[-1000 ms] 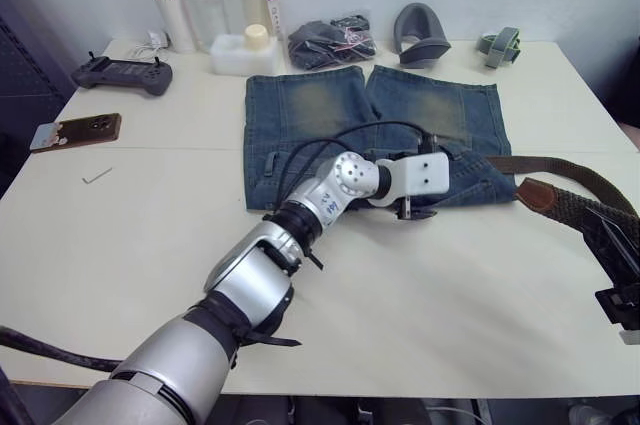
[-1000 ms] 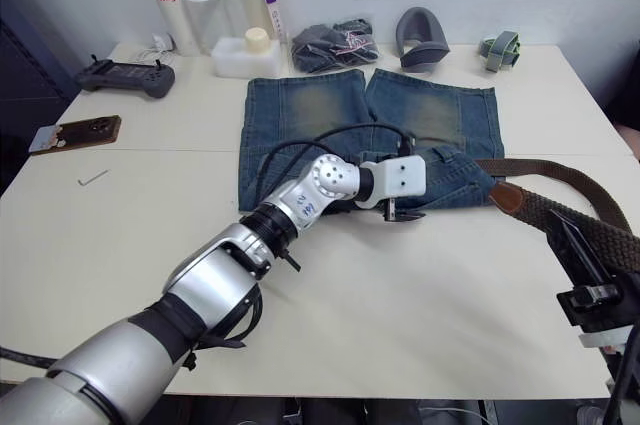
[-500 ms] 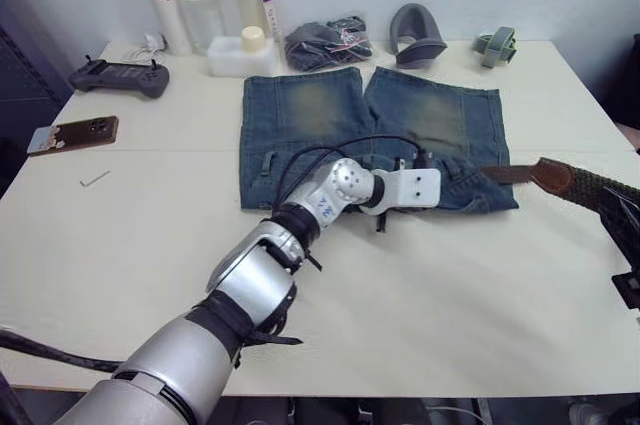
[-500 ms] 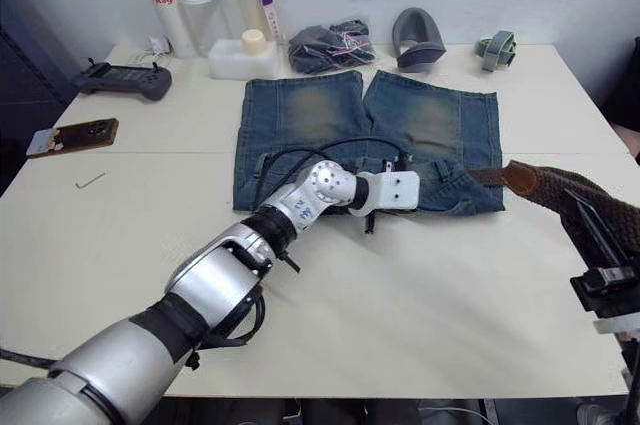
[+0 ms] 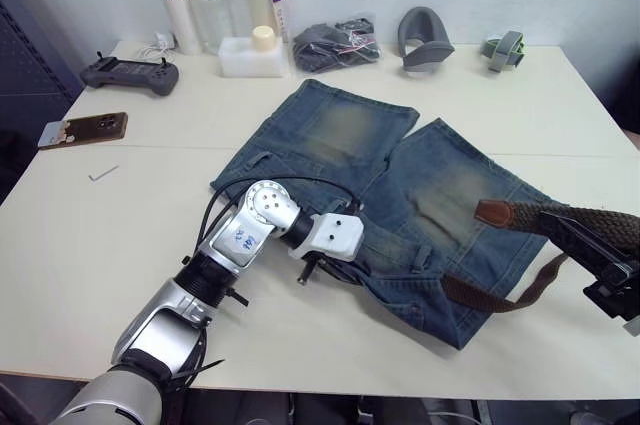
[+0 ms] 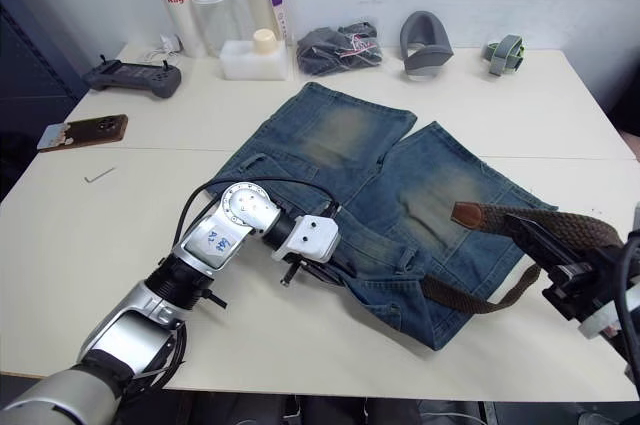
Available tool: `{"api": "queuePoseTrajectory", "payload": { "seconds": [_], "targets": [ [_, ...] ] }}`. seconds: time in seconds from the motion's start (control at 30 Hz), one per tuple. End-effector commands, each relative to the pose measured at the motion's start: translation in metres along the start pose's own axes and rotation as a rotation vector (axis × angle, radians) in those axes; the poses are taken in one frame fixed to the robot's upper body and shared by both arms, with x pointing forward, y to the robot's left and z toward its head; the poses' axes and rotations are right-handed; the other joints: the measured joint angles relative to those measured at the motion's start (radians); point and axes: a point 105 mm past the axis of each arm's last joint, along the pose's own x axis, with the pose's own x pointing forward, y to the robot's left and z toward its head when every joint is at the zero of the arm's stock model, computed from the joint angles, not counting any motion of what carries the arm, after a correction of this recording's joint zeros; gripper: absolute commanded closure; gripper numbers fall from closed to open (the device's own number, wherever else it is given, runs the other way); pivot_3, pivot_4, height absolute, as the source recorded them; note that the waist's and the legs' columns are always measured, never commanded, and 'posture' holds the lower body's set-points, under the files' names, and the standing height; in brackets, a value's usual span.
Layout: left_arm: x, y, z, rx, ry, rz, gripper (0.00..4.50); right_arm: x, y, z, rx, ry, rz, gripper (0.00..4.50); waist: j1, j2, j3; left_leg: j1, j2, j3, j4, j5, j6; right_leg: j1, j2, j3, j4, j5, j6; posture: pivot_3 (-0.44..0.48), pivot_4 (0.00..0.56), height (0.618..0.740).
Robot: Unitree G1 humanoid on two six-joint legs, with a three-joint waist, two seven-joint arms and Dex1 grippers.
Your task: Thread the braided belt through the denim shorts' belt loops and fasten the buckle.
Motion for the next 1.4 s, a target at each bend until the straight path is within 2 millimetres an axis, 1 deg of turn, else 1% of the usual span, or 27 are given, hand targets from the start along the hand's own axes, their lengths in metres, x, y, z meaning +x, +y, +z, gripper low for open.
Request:
{"api": "queuePoseTrajectory", "payload": {
  "seconds": [0.03,0.13,0.17,0.23,0.3,0.37,0.43,0.47,0.53,0.6,0.73,0.8,0.83,0.9,0.97,1.03,1.13,1.2,1.3,1.4],
  "targets": [
    [-0.013,0.005,0.029,-0.034,-0.12,0.023,1.43,0.002,0.011,-0.004,0.047,0.03,-0.021,4.5,0.0,0.0,0.0,0.0,0.0,0.0,0.0,0.0,0.0,0.0,0.0,0.0,0.0,0.0,0.001,0.0,0.15,0.649],
    [-0.047,0.016,0.049,-0.111,-0.232,0.056,0.04,0.002,0.021,-0.021,0.157,0.092,-0.035,4.5,-0.001,-0.002,0.001,0.0,0.0,0.0,0.0,0.001,0.0,0.0,0.0,0.0,0.0,0.001,0.002,0.0,0.15,0.649],
    [-0.058,0.02,0.053,-0.12,-0.248,0.083,0.04,0.002,0.024,-0.027,0.173,0.118,-0.037,4.5,-0.002,-0.002,0.001,0.0,0.0,-0.001,0.0,0.002,-0.001,-0.001,0.0,0.0,0.001,0.001,0.002,0.0,0.15,0.649],
    [-0.071,0.025,0.058,-0.136,-0.274,0.119,0.04,0.004,0.026,-0.035,0.213,0.137,-0.055,4.5,-0.003,-0.001,0.0,0.0,0.0,-0.001,0.0,0.002,-0.001,-0.001,0.0,-0.001,0.002,0.001,0.002,0.0,0.15,0.649],
    [-0.081,0.027,0.061,-0.154,-0.299,0.152,0.04,0.007,0.024,-0.041,0.267,0.143,-0.08,4.5,-0.004,-0.001,0.0,0.0,0.0,-0.001,0.0,0.002,-0.001,-0.001,0.001,-0.001,0.002,0.002,0.004,0.0,0.15,0.649],
    [-0.089,0.029,0.058,-0.169,-0.301,0.194,0.04,0.011,0.022,-0.049,0.31,0.169,-0.103,4.5,-0.004,-0.001,0.0,0.0,0.0,-0.001,0.0,0.002,-0.001,-0.001,0.001,-0.001,0.002,0.002,0.004,0.0,0.15,0.649],
    [-0.091,0.029,0.052,-0.179,-0.282,0.225,0.04,0.015,0.018,-0.053,0.34,0.174,-0.127,4.5,-0.004,-0.002,0.0,0.0,0.0,-0.001,0.0,0.002,-0.001,-0.001,0.001,-0.001,0.002,0.002,0.004,0.0,0.15,0.649],
    [-0.09,0.028,0.05,-0.187,-0.277,0.235,0.04,0.017,0.016,-0.052,0.351,0.164,-0.134,4.5,-0.004,-0.002,0.0,0.0,0.0,-0.001,0.0,0.002,-0.001,-0.001,0.001,-0.001,0.002,0.002,0.004,0.0,0.15,0.649],
    [-0.09,0.024,0.046,-0.207,-0.278,0.244,0.04,0.024,0.016,-0.04,0.408,0.073,-0.13,4.5,-0.004,-0.002,0.0,0.0,0.0,-0.001,0.0,0.002,-0.002,-0.001,0.001,0.0,0.003,0.002,0.004,0.0,0.15,0.649],
    [-0.09,0.021,0.044,-0.223,-0.278,0.253,0.04,0.027,0.015,-0.029,0.389,0.028,-0.124,4.5,-0.003,-0.002,0.0,0.0,0.0,-0.001,0.0,0.002,-0.002,-0.001,0.001,0.0,0.003,0.002,0.004,0.0,0.15,0.649],
    [-0.091,0.017,0.039,-0.254,-0.278,0.278,0.04,0.033,0.006,-0.015,0.349,-0.013,-0.162,4.5,-0.001,-0.002,0.0,0.0,0.0,-0.001,0.001,0.002,-0.002,-0.001,0.0,0.0,0.003,0.002,0.003,0.0,0.15,0.649],
    [-0.091,0.017,0.037,-0.261,-0.275,0.291,0.04,0.038,0.009,-0.01,0.355,-0.033,-0.14,4.5,-0.002,-0.002,0.0,0.0,0.0,-0.001,0.001,0.002,-0.002,-0.001,0.0,0.0,0.003,0.002,0.003,0.0,0.15,0.649],
    [-0.091,0.018,0.037,-0.264,-0.276,0.295,0.04,0.039,0.012,-0.013,0.359,-0.021,-0.128,4.5,-0.003,-0.002,0.0,0.0,0.0,0.0,0.001,0.002,-0.002,-0.002,0.0,0.0,0.004,0.002,0.003,0.0,0.15,0.649],
    [-0.091,0.019,0.036,-0.268,-0.275,0.305,0.04,0.04,0.02,-0.025,0.359,0.041,-0.096,4.5,-0.002,-0.002,0.0,0.0,0.0,-0.001,0.001,0.002,-0.002,-0.002,0.0,0.0,0.004,0.002,0.003,0.0,0.15,0.649],
    [-0.091,0.019,0.034,-0.27,-0.271,0.309,0.04,0.037,0.031,-0.041,0.351,0.125,-0.038,4.5,0.0,-0.002,0.0,0.0,0.0,-0.001,0.001,0.002,-0.002,-0.002,0.0,0.0,0.004,0.001,0.003,0.0,0.15,0.649],
    [-0.091,0.02,0.032,-0.269,-0.257,0.318,0.04,0.033,0.034,-0.05,0.333,0.185,0.003,4.5,0.0,-0.002,0.0,-0.001,0.0,-0.001,0.001,0.002,-0.002,-0.002,0.0,-0.001,0.003,0.001,0.003,0.0,0.15,0.649],
    [-0.091,0.021,0.031,-0.27,-0.254,0.327,0.04,0.028,0.019,-0.06,0.298,0.273,0.008,4.5,-0.002,-0.002,0.0,-0.001,0.0,-0.001,0.001,0.002,-0.002,-0.001,0.0,-0.001,0.003,0.002,0.004,0.0,0.15,0.649],
    [-0.091,0.021,0.03,-0.271,-0.253,0.329,0.04,0.025,0.009,-0.063,0.282,0.313,0.009,4.5,-0.002,-0.004,-0.001,0.0,0.0,-0.001,0.001,0.002,-0.002,-0.001,0.0,-0.001,0.003,0.002,0.004,0.0,0.15,0.649],
    [-0.092,0.019,0.027,-0.276,-0.246,0.339,0.04,0.025,-0.004,-0.053,0.263,0.32,0.051,4.5,-0.001,-0.004,-0.001,0.0,0.0,0.0,0.001,0.002,-0.002,-0.001,0.0,-0.001,0.003,0.002,0.004,0.0,0.15,0.649],
    [-0.093,0.017,0.024,-0.282,-0.238,0.348,0.04,0.026,-0.012,-0.045,0.261,0.322,0.079,4.5,-0.001,-0.005,-0.001,0.0,0.0,-0.001,0.0,0.002,-0.002,-0.001,0.0,-0.001,0.003,0.002,0.003,0.0,0.15,0.649]
  ]
}}
